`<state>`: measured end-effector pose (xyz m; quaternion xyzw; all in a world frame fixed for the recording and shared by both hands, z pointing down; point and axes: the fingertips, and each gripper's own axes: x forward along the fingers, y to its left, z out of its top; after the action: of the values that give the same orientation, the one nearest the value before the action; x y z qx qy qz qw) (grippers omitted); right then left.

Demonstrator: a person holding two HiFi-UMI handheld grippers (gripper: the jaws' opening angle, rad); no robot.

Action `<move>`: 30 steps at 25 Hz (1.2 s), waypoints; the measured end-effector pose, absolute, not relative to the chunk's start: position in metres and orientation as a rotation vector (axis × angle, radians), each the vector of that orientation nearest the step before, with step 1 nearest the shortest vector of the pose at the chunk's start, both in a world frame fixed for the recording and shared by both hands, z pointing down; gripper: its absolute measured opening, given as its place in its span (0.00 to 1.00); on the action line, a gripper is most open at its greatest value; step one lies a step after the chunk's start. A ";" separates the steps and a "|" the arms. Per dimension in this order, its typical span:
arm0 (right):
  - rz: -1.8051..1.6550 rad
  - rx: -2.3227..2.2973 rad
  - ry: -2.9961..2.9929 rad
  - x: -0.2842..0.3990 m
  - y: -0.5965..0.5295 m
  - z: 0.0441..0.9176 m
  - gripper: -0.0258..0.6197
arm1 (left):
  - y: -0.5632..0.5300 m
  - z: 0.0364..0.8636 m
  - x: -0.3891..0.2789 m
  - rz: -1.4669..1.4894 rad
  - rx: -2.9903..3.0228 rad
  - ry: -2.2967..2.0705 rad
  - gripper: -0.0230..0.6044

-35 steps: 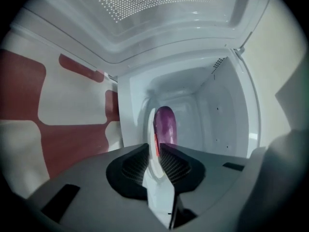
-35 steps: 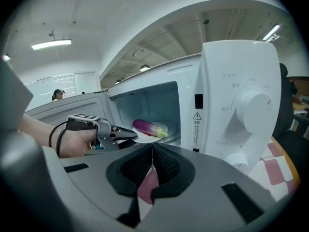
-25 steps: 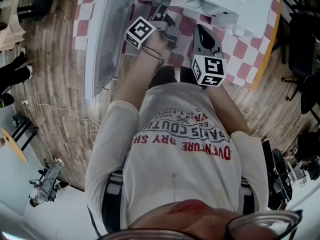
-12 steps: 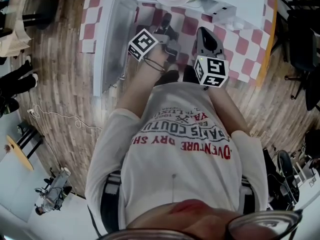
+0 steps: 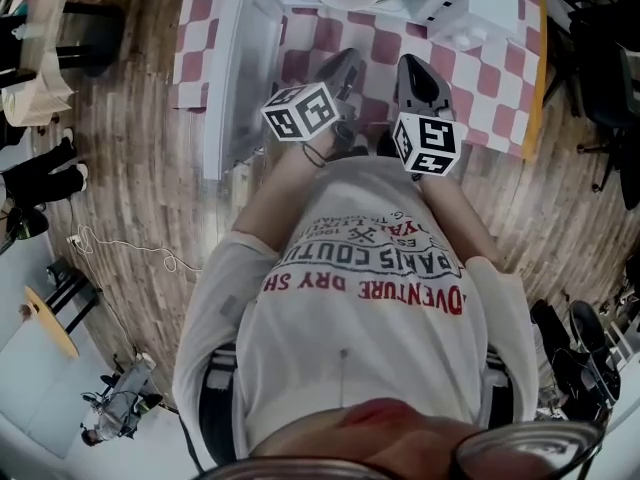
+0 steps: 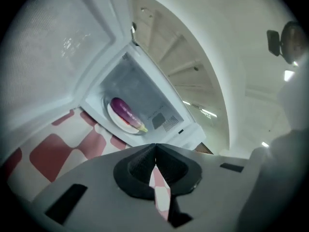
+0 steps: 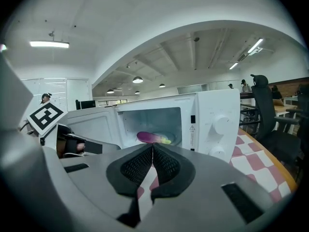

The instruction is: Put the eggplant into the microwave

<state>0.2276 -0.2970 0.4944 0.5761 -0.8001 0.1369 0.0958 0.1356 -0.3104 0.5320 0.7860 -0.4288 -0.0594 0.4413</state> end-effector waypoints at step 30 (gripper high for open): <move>0.190 1.679 -2.432 0.210 -0.257 0.452 0.08 | -0.270 0.443 0.145 0.226 2.681 -1.343 0.08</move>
<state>0.2101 -0.2573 0.4519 0.5647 -0.8179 0.0641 0.0899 0.1455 -0.2700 0.4430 0.8896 -0.4456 0.0748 0.0671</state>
